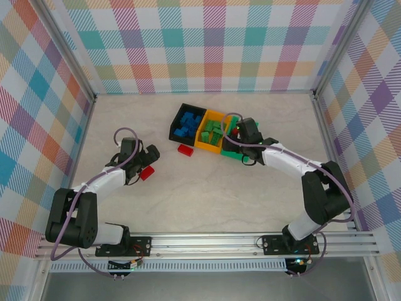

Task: Sort the legos into containers by color
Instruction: Place the lego in the container, then pick up the lego from the center of the table.

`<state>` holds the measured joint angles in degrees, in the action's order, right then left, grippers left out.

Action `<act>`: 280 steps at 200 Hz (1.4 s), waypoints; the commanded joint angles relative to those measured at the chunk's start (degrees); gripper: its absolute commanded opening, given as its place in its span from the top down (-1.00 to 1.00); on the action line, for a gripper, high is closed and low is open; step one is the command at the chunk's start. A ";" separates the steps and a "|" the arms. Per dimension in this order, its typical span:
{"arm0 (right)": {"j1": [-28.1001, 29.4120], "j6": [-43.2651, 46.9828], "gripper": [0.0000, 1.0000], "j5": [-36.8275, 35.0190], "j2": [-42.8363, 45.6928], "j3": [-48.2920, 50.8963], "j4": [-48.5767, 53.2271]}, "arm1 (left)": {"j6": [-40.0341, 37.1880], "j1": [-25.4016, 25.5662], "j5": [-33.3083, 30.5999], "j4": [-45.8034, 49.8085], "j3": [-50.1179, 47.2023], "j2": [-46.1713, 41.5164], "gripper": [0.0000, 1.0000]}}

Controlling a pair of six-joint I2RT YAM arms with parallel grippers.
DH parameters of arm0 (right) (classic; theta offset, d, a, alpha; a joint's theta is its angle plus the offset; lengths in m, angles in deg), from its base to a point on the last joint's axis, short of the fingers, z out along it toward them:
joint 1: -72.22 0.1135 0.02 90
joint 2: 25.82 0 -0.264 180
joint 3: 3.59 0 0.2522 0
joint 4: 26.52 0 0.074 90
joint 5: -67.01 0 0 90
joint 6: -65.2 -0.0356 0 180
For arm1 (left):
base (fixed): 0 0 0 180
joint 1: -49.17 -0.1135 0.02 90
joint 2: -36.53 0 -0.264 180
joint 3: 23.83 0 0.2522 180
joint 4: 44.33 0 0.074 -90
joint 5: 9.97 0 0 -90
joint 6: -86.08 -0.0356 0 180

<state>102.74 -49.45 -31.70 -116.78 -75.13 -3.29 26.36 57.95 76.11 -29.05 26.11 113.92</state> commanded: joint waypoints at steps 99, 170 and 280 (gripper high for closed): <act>16.76 8.49 -0.53 1.15 -26.55 -27.59 11.69 | 0.42 -0.77 -0.12 0.41 0.64 -0.39 -0.99; 15.24 8.99 -0.59 -1.14 -34.30 -35.15 14.18 | 0.65 -0.76 0.53 -0.19 0.73 0.74 -0.99; 14.72 12.78 -0.35 2.44 -41.99 -44.23 16.99 | 0.31 -0.69 0.38 0.30 0.82 -0.01 -0.99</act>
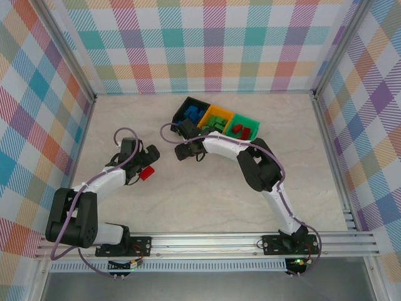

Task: Sort the legos into containers by color
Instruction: Pick up the lego from the center of the table.

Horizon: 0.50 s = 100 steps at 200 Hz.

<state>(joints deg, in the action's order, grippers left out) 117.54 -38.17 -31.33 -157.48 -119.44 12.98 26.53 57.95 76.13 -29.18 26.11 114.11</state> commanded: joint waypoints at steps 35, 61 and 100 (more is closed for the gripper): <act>0.15 1.47 0.07 4.03 1.63 4.61 -1.70 | 0.09 -0.78 0.42 0.56 0.99 0.07 -0.99; 0.21 1.37 0.23 5.60 5.14 9.00 -3.51 | 0.12 -0.75 -0.12 0.69 0.96 0.03 -0.99; 0.23 -0.83 0.28 5.68 16.52 19.78 -7.21 | 0.13 -0.72 -0.21 0.68 0.91 0.20 -0.99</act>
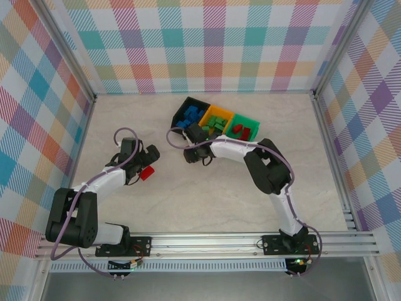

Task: Sort the legos into containers by color
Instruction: Pick up the lego from the center of the table, then place the lego in the container.

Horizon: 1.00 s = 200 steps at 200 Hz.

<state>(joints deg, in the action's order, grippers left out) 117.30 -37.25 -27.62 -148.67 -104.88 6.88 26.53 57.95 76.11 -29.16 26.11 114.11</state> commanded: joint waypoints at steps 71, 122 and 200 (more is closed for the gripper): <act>-6.64 -6.49 0.28 -4.96 32.52 22.66 -5.28 | 0.47 -0.78 0.73 0.28 0.65 -0.45 -0.99; -18.98 -10.30 0.03 -4.17 33.32 24.41 -5.58 | 0.40 -0.71 -0.03 0.36 0.30 -1.44 -0.99; -12.40 -6.40 -0.48 2.01 29.76 22.32 -3.39 | 0.49 -0.71 -1.05 0.11 -0.23 -2.09 -0.99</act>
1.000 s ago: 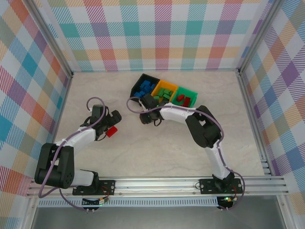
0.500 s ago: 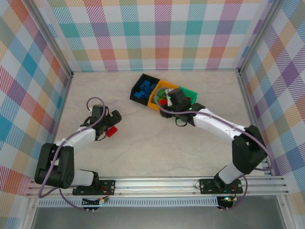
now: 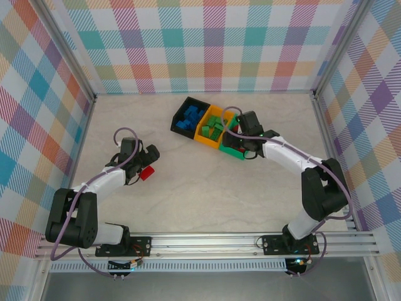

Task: Sort the legos into containers by color
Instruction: Place the lego in the container, then move the lego to the bottom-center of the table.

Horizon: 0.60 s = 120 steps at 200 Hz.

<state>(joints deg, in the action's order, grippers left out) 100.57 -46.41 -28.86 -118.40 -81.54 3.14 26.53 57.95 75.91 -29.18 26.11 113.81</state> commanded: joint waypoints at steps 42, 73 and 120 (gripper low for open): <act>15.54 6.36 -0.52 5.89 -7.43 -7.09 1.94 | 1.16 -0.85 -2.92 0.96 0.01 -1.61 -0.99; 21.78 5.60 -0.53 8.42 -15.05 -13.71 2.06 | 1.54 -1.35 -6.85 3.41 -0.02 -3.26 -0.99; 29.15 3.88 -0.53 8.91 -27.46 -27.38 3.20 | 7.06 -6.84 -7.62 4.35 -3.02 -6.36 -0.99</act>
<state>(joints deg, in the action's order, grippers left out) 126.98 -41.97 -20.27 -141.10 -102.26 5.26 29.51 54.48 69.83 -26.93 25.28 109.02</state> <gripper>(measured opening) 0.765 0.996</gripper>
